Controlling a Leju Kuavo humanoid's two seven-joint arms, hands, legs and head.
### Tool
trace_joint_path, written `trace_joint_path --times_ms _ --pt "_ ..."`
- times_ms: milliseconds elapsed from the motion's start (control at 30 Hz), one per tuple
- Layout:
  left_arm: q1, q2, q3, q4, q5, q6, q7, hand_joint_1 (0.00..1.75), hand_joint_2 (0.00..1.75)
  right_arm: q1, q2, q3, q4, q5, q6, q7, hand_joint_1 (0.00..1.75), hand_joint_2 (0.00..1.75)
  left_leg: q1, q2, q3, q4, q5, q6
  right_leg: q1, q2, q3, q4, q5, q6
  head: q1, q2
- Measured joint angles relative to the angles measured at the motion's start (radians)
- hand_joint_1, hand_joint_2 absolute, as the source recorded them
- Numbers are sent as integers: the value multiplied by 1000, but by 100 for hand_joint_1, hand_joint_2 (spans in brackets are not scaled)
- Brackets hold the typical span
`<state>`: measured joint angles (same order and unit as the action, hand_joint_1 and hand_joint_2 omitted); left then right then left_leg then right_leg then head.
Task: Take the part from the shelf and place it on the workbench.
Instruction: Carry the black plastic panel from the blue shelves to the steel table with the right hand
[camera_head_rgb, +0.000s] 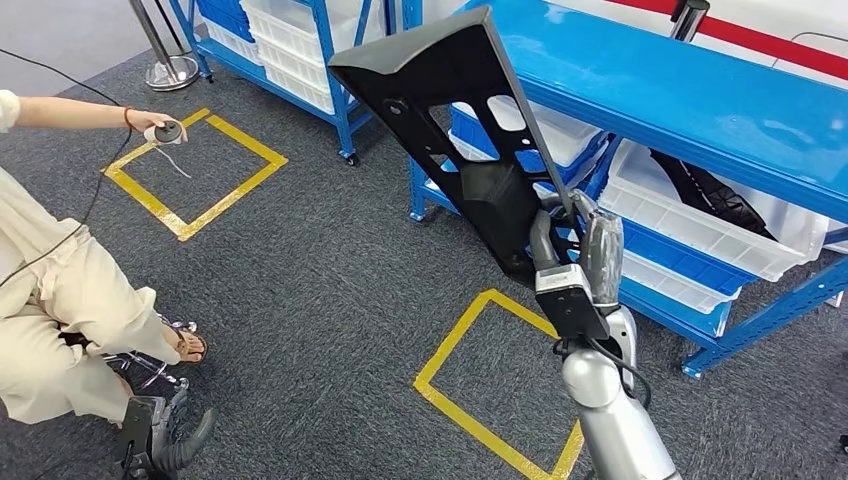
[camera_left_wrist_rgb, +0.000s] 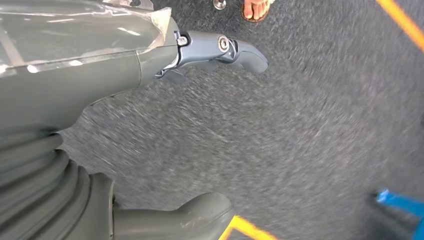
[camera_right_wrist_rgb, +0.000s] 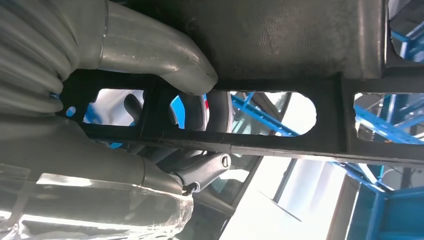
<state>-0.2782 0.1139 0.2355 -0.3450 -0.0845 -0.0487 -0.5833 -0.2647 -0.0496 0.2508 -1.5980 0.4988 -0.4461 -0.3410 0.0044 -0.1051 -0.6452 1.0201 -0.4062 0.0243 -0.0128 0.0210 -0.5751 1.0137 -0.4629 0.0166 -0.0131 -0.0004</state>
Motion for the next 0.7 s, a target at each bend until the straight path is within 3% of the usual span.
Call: trace_joint_path --times_ms 67,133,200,233,267,367,433,500,533,567,633,700 --pt "-6 20 -2 0 -22 -11 10 0 175 22 -2 -11 -20 -1 -1 -6 175 175 2 43 -25 54 -34 -11 -6 -16 6 -8 4 -15 -3 0" --pt "-20 32 -3 0 -37 -13 18 0 175 39 -3 -19 -31 -6 0 -16 175 175 6 88 -84 179 -97 -20 -4 -32 9 -9 3 -25 -6 0" --pt "-30 38 -3 0 -47 -9 24 0 175 56 -2 -23 -35 -10 2 -27 175 175 12 99 -136 280 -129 -28 -2 -48 9 -9 2 -27 -6 0" --pt "-32 39 -3 0 -50 -6 25 0 175 64 -1 -24 -35 -13 2 -32 175 175 15 103 -137 281 -119 -31 -2 -56 9 -9 1 -27 -7 0" --pt "-33 40 -3 0 -53 -3 25 0 175 70 1 -23 -35 -14 3 -37 175 175 17 108 -117 240 -93 -32 -2 -63 10 -9 0 -27 -7 0" --pt "-40 35 -3 0 -58 -15 14 0 175 74 13 -24 -35 -19 3 -48 175 175 13 147 -11 42 -17 -26 3 -80 13 -8 -6 -17 -6 0" --pt "-43 17 -3 1 -54 -35 4 0 175 75 23 -23 -35 -24 5 -53 175 175 4 150 8 1 -13 -15 9 -94 15 -9 -11 -7 -4 0" --pt "-41 -11 -2 4 -43 -55 -6 0 175 75 30 -23 -35 -27 10 -55 175 175 0 129 9 -5 -8 -1 10 -107 15 -7 -17 6 -3 0" --pt "-40 -27 -1 6 -35 -63 -12 0 175 75 32 -23 -35 -29 13 -55 175 175 0 120 12 -10 -5 6 9 -101 11 4 -25 9 -2 0" --pt "-39 -43 1 7 -22 -71 -18 0 175 75 34 -23 -35 -31 15 -56 175 175 2 111 14 -14 -1 14 8 -86 -3 35 -42 9 -1 0" --pt "-35 -80 16 9 17 -89 -34 0 175 76 33 -24 -35 -41 20 -58 175 175 2 93 17 -18 1 25 6 -45 -61 156 -94 0 2 0" --pt "-26 -115 42 10 63 -110 -51 0 175 77 32 -24 -31 -59 26 -63 175 175 2 72 16 -17 1 29 4 -28 -127 274 -131 -2 4 0"
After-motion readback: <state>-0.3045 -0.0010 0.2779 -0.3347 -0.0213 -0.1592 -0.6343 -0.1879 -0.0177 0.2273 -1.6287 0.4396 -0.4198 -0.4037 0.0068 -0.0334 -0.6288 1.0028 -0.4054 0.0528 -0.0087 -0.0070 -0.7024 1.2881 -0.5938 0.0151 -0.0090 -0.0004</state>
